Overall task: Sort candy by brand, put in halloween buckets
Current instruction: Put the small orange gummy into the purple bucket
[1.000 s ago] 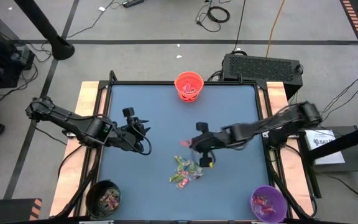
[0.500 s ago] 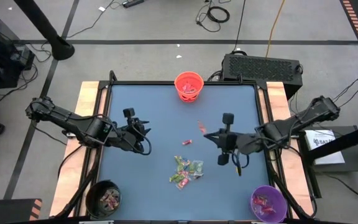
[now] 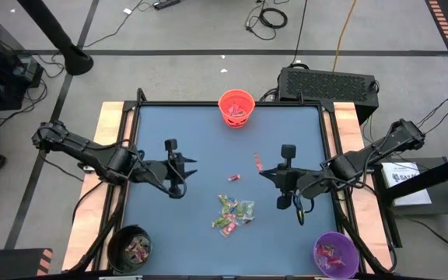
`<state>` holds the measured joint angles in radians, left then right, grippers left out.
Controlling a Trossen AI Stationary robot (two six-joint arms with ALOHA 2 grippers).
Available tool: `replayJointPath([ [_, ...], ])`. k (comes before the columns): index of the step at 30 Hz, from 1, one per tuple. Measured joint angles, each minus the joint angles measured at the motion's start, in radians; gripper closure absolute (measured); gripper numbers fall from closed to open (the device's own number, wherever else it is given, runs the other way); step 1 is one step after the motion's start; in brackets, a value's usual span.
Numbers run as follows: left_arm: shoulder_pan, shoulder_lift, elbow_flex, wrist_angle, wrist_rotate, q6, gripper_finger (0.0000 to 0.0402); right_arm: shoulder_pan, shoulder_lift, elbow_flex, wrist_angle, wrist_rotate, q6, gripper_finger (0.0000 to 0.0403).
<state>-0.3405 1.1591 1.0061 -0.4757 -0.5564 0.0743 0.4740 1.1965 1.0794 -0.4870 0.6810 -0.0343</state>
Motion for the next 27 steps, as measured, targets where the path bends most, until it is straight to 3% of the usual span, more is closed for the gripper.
replayJointPath([
  [5, 0.000, 0.000, 0.000, 0.070, 0.080, 0.054, 0.0261, 0.000, 0.000, 0.000, -0.154, -0.016, 0.158, 0.0402],
  [10, 0.000, 0.000, 0.000, 0.079, 0.089, 0.068, 0.0261, 0.010, 0.000, 0.000, -0.263, -0.135, 0.360, 0.0402],
  [14, 0.000, 0.000, 0.000, 0.104, 0.103, 0.094, 0.0261, 0.021, 0.000, 0.014, -0.384, -0.356, 0.467, 0.0402],
  [18, 0.000, 0.000, 0.000, 0.129, 0.160, 0.112, 0.0261, 0.042, 0.000, 0.055, -0.563, -0.623, 0.778, 0.0402],
  [22, 0.000, 0.000, 0.000, 0.162, 0.215, 0.127, 0.0261, 0.125, 0.000, 0.080, -0.603, -0.848, 0.973, 0.0402],
  [24, 0.000, 0.000, 0.000, 0.175, 0.221, 0.140, 0.0261, 0.171, 0.000, 0.104, -0.605, -0.926, 1.088, 0.0402],
  [27, 0.000, 0.010, 0.002, 0.186, 0.230, 0.146, 0.0261, 0.250, 0.000, 0.164, -0.601, -0.949, 1.278, 0.0402],
])
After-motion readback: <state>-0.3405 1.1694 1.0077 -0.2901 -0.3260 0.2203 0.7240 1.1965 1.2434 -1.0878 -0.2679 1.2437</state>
